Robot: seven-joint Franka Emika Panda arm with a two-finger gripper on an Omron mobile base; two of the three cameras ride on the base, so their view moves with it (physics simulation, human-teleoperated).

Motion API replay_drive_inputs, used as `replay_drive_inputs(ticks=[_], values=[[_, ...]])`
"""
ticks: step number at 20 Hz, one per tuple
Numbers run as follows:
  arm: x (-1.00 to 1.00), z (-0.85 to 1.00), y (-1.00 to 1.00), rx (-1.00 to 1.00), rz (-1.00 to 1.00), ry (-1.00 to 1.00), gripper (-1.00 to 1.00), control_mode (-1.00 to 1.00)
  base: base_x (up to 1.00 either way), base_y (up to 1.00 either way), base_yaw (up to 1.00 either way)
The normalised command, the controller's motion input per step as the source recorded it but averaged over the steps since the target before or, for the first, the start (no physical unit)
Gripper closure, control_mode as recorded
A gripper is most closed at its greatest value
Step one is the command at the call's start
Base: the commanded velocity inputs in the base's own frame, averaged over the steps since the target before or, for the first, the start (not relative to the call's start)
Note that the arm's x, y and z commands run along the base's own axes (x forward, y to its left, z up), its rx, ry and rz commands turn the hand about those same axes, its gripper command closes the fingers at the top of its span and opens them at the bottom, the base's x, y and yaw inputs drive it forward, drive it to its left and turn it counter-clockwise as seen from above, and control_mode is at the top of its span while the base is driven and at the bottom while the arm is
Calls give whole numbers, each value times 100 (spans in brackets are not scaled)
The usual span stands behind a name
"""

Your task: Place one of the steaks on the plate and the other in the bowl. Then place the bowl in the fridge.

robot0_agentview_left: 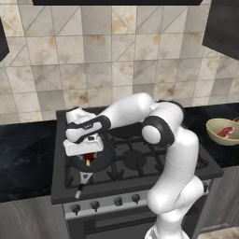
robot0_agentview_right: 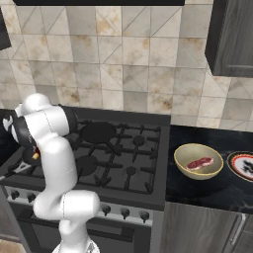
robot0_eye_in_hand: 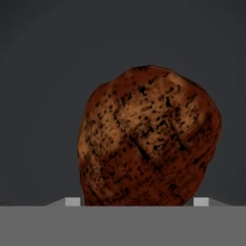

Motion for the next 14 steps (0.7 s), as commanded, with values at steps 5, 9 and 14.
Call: replay_drive_inputs(ticks=[5, 9, 14], values=[[-12, 53, -17, 7, -1, -15, 100, -100, 0, 0, 0], [-38, 94, -66, 4, -4, -5, 100, -100, 0, 0, 0], [-56, 93, -100, 13, -4, 0, 100, -100, 0, 0, 0]])
